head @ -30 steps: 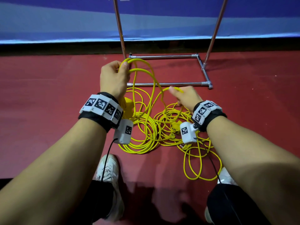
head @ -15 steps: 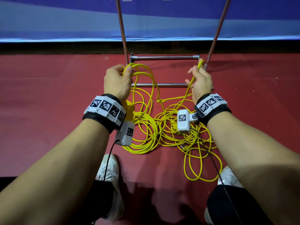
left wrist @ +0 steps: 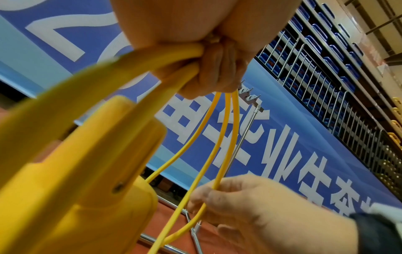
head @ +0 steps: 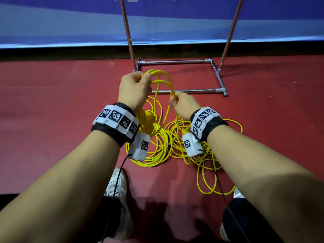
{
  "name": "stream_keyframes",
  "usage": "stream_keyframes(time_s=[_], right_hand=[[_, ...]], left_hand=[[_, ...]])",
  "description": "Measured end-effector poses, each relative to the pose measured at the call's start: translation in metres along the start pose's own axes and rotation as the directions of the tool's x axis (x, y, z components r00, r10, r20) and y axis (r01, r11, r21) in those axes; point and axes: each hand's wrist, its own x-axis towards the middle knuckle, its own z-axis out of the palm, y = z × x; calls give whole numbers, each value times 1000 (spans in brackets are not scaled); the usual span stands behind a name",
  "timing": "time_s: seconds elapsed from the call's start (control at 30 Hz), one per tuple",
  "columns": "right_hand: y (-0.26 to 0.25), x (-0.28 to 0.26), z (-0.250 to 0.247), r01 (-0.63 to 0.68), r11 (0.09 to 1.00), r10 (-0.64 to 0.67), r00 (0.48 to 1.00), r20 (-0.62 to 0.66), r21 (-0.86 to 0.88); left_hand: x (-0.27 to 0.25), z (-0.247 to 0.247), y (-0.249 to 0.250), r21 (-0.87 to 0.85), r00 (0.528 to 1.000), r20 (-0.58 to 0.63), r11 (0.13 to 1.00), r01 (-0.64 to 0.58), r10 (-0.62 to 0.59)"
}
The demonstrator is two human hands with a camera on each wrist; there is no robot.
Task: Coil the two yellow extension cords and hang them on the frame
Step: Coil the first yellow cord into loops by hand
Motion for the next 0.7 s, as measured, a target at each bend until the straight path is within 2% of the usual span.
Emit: stream_keyframes(time_s=[0.13, 0.27, 0.37, 0.43, 0.5, 0.6, 0.7], right_hand=[[22, -2, 10, 16, 991, -11, 999, -34, 134], [34, -3, 8, 76, 952, -10, 976, -218, 298], [36, 0, 0, 38, 935, 101, 926, -365, 353], [35, 1, -5, 5, 934, 142, 912, -385, 357], [36, 4, -6, 16, 926, 136, 918, -372, 377], [35, 5, -5, 74, 926, 68, 932, -356, 370], [33, 5, -10, 146, 918, -6, 934, -356, 367]], left_hand=[[3, -5, 0, -103, 1000, -15, 994, 23, -25], [4, -10, -4, -174, 996, -42, 982, 72, -81], [-2, -6, -3, -173, 993, 87, 981, 90, -76], [-7, -1, -3, -130, 972, 219, 985, 112, -82], [-13, 2, -1, -148, 937, 325, 972, 183, -127], [-18, 0, 1, -217, 909, 374, 936, 277, -183], [-20, -2, 2, -276, 912, 347, 905, 322, -219]])
